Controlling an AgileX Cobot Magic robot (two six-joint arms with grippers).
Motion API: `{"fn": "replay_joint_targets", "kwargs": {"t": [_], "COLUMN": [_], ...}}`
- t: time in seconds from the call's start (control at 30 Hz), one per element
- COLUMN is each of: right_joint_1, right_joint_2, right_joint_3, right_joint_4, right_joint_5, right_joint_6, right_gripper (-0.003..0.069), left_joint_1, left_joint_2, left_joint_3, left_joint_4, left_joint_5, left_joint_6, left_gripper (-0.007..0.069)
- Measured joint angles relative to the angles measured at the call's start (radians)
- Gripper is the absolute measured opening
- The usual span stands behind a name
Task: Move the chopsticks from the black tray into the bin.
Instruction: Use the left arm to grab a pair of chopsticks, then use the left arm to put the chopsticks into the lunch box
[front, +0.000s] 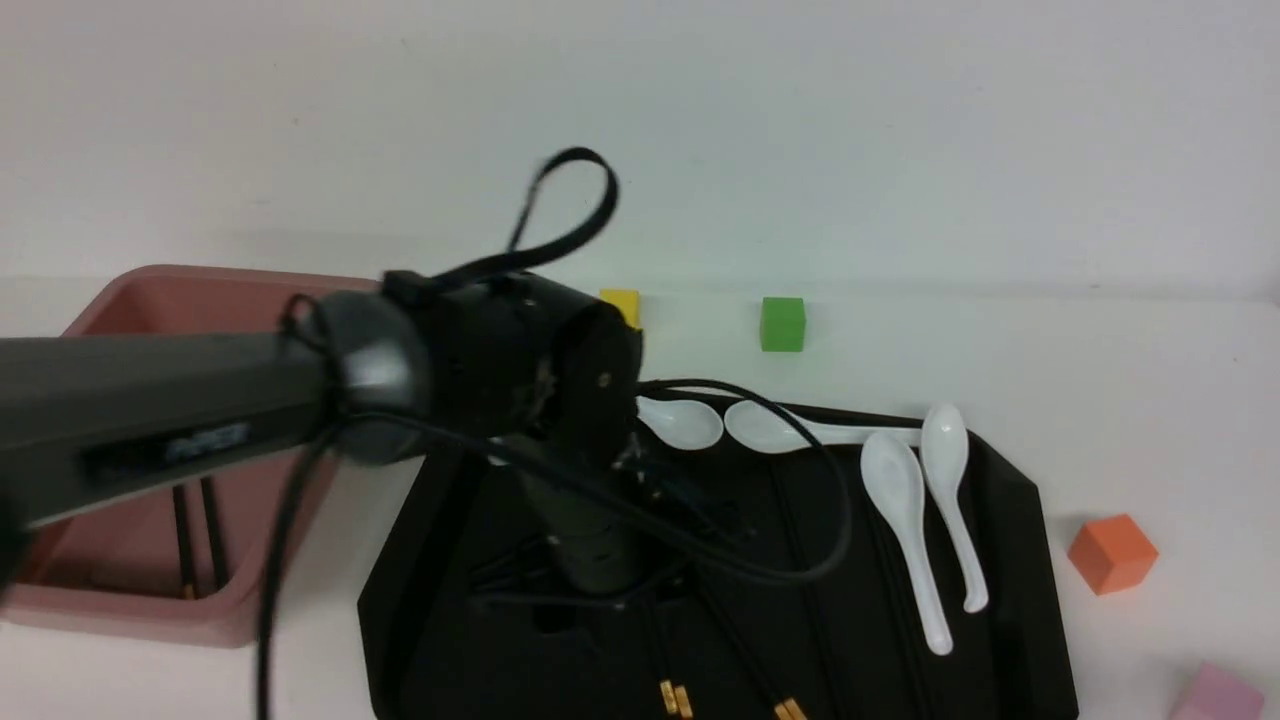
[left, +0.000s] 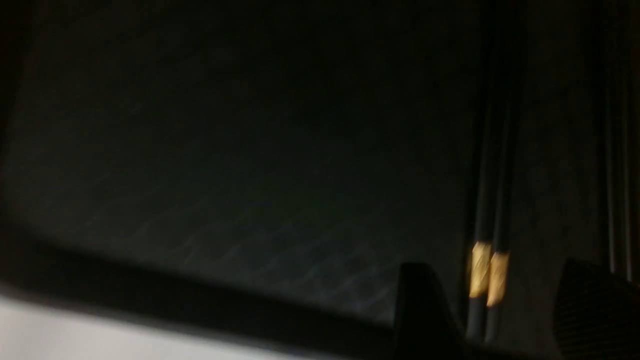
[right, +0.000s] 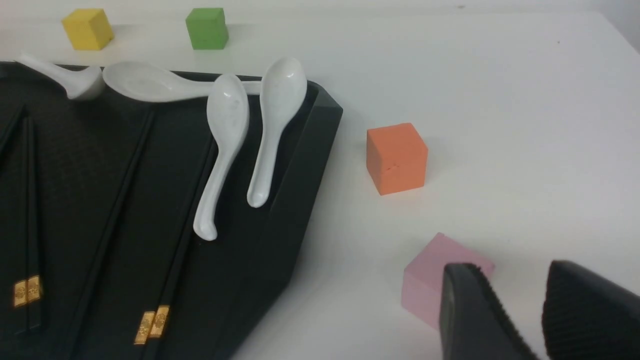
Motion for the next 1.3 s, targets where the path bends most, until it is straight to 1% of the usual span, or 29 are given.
{"fn": "replay_joint_targets", "kwargs": {"t": [0.33, 0.53, 0.63, 0.67, 0.83, 1.0, 1.13, 1.23, 1.27, 1.3], "right_joint_1": [0.0, 0.0, 0.0, 0.0, 0.0, 0.0, 0.0, 0.0, 0.0, 0.0], "right_joint_2": [0.0, 0.0, 0.0, 0.0, 0.0, 0.0, 0.0, 0.0, 0.0, 0.0], "right_joint_3": [0.0, 0.0, 0.0, 0.0, 0.0, 0.0, 0.0, 0.0, 0.0, 0.0], "right_joint_4": [0.0, 0.0, 0.0, 0.0, 0.0, 0.0, 0.0, 0.0, 0.0, 0.0], "right_joint_5": [0.0, 0.0, 0.0, 0.0, 0.0, 0.0, 0.0, 0.0, 0.0, 0.0], "right_joint_6": [0.0, 0.0, 0.0, 0.0, 0.0, 0.0, 0.0, 0.0, 0.0, 0.0], "right_gripper": [0.024, 0.024, 0.024, 0.024, 0.024, 0.024, 0.024, 0.024, 0.024, 0.024], "left_joint_1": [0.0, 0.0, 0.0, 0.0, 0.0, -0.001, 0.005, 0.04, 0.04, 0.078], "left_joint_2": [0.147, 0.181, 0.185, 0.185, 0.19, 0.166, 0.036, -0.086, -0.086, -0.145], "left_joint_3": [-0.108, -0.124, -0.128, -0.128, -0.148, -0.188, -0.268, -0.332, -0.332, -0.347], "left_joint_4": [0.007, 0.012, 0.015, 0.015, 0.03, 0.056, 0.133, 0.178, 0.182, 0.214], "left_joint_5": [-0.013, 0.009, 0.024, 0.024, 0.078, 0.16, 0.254, 0.317, 0.317, 0.34], "left_joint_6": [0.0, 0.0, 0.0, 0.001, 0.047, 0.061, 0.066, 0.083, 0.085, 0.112], "left_gripper": [0.0379, 0.035, 0.0301, 0.0297, 0.0112, 0.0115, 0.0115, 0.0115, 0.0115, 0.0115]}}
